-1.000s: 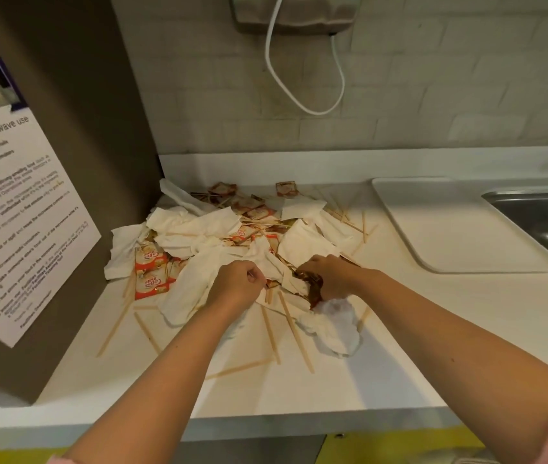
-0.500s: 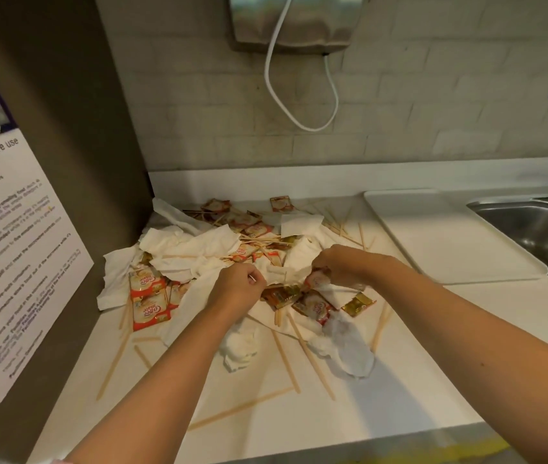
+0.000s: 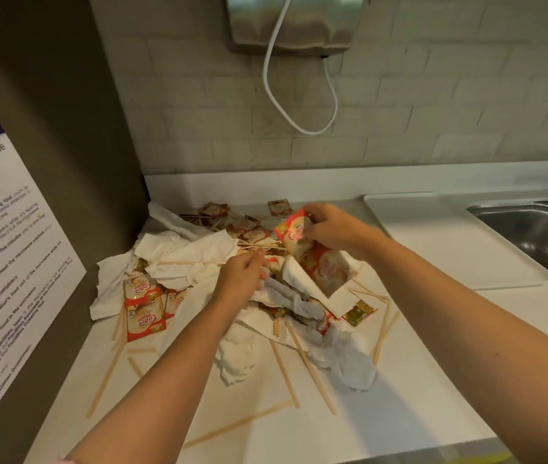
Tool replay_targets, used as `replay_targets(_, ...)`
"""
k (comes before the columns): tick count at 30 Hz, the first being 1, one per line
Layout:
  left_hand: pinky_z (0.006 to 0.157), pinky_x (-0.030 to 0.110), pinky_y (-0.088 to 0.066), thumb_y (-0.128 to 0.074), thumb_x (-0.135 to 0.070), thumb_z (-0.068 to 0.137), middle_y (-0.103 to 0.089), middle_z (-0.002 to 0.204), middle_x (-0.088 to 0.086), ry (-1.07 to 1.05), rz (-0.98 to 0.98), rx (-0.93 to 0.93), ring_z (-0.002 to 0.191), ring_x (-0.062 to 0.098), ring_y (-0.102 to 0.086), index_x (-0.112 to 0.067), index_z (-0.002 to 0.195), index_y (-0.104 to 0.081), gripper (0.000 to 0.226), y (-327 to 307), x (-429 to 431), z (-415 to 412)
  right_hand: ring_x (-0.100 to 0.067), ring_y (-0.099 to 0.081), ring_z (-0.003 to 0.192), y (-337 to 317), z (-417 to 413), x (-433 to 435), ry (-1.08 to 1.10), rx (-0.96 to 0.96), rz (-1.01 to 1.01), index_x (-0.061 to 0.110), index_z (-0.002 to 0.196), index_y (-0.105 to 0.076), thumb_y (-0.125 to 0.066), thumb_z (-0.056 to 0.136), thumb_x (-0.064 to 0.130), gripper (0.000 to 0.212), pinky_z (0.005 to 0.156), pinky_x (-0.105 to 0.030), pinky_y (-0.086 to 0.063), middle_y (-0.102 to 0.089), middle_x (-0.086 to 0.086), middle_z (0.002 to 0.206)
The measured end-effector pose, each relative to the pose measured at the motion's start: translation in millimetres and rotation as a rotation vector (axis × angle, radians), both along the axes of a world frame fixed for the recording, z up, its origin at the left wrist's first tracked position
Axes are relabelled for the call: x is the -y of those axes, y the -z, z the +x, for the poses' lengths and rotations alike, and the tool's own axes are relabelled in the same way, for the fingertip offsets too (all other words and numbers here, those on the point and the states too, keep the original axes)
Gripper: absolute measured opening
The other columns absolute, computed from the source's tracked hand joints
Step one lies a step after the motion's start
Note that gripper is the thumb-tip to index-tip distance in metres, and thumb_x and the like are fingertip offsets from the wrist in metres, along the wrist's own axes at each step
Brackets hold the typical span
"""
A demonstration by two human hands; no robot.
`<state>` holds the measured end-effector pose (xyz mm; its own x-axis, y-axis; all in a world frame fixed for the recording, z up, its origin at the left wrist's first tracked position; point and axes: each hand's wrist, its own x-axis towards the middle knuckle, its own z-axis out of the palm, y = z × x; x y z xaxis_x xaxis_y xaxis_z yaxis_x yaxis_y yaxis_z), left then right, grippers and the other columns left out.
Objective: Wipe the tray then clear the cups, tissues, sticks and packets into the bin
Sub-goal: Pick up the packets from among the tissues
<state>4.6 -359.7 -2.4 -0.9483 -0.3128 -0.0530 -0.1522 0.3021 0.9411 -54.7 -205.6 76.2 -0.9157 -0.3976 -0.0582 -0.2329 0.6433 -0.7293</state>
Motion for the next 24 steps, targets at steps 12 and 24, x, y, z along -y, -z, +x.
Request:
replay_targets(12,0.085,0.045,-0.054,-0.046,-0.017,0.098,-0.069,0.104,0.010,-0.165,0.395,0.035,0.094,0.026,-0.067,-0.017,0.108,-0.062,0.019,-7,6,-17,-0.019,-0.057,0.071,41,-40,46,-0.021,0.356,-0.475,0.007,0.101,-0.055,-0.043,0.099,0.018,0.017,0.058,-0.025,-0.053,-0.057,-0.009,0.081)
replay_targets(24,0.084,0.040,-0.054,-0.046,-0.016,0.097,-0.067,0.110,0.010,-0.326,0.378,0.055,0.098,0.025,-0.066,-0.013,0.118,-0.059,0.025,-2,34,-16,-0.023,-0.057,0.077,104,-76,65,-0.015,0.075,0.351,0.005,0.098,-0.064,-0.063,0.081,0.025,0.027,0.062,-0.028,-0.045,-0.059,-0.008,0.083)
